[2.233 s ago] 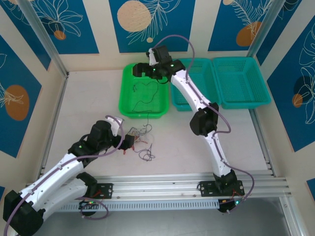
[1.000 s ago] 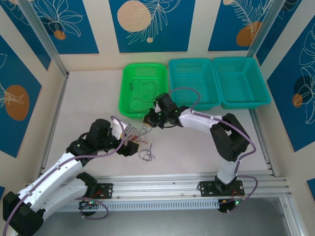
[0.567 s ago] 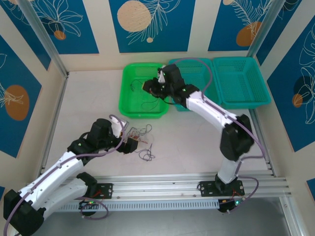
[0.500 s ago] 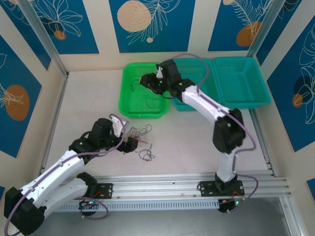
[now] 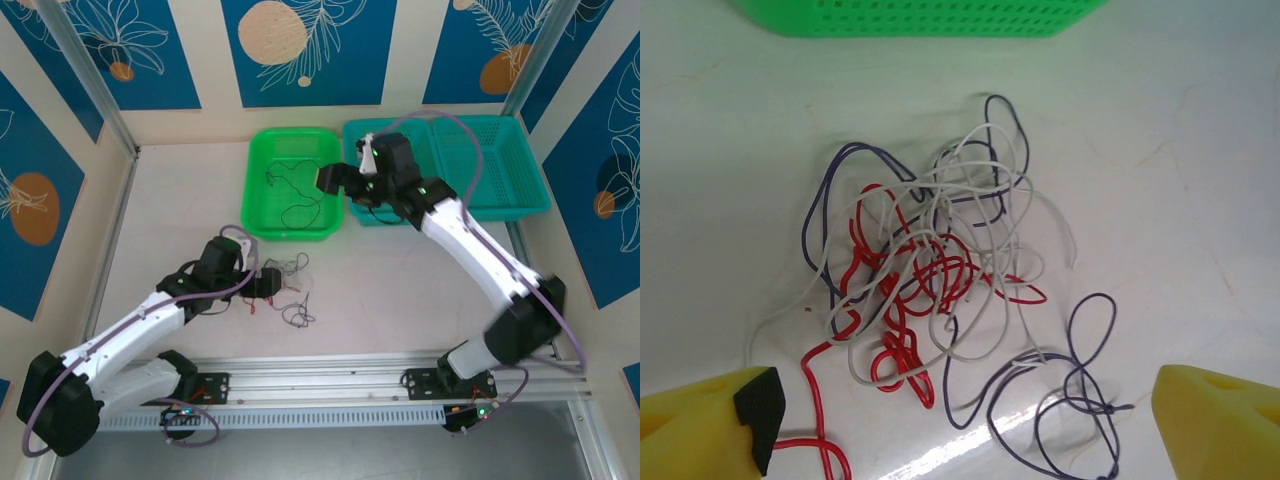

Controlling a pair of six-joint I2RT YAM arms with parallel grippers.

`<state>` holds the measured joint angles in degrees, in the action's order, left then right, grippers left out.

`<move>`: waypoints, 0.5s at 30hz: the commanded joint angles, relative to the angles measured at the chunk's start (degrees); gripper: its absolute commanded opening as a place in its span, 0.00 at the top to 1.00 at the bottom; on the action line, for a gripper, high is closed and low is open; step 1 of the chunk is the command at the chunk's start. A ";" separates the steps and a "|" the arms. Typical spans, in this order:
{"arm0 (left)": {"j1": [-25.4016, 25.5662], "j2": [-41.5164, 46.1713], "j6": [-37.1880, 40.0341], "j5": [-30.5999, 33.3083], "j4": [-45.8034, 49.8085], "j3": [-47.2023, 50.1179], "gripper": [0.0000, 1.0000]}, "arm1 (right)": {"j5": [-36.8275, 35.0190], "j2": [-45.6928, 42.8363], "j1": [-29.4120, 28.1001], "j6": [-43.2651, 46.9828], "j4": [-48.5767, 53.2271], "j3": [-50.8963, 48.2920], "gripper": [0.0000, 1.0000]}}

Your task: Untangle the cables

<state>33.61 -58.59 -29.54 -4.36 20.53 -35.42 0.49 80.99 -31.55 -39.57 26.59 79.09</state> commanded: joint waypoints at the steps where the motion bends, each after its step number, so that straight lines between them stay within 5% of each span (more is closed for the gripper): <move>1: -0.03 -4.24 -2.78 0.43 -2.89 -1.66 0.07 | -8.51 -6.32 -6.51 2.16 7.43 -10.58 0.16; 9: -0.03 -12.59 -3.42 1.73 -7.51 -1.72 0.03 | -15.36 -3.84 -20.33 -5.62 8.28 -20.46 0.18; 15: 0.05 -16.76 -4.49 -1.66 -12.59 -0.67 0.02 | -10.93 7.17 -21.63 -8.58 -0.41 -20.47 0.24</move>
<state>33.61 -74.48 -32.95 -4.32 11.53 -36.80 -11.31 85.56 -53.47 -44.62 31.81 58.81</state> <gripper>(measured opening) 0.975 0.768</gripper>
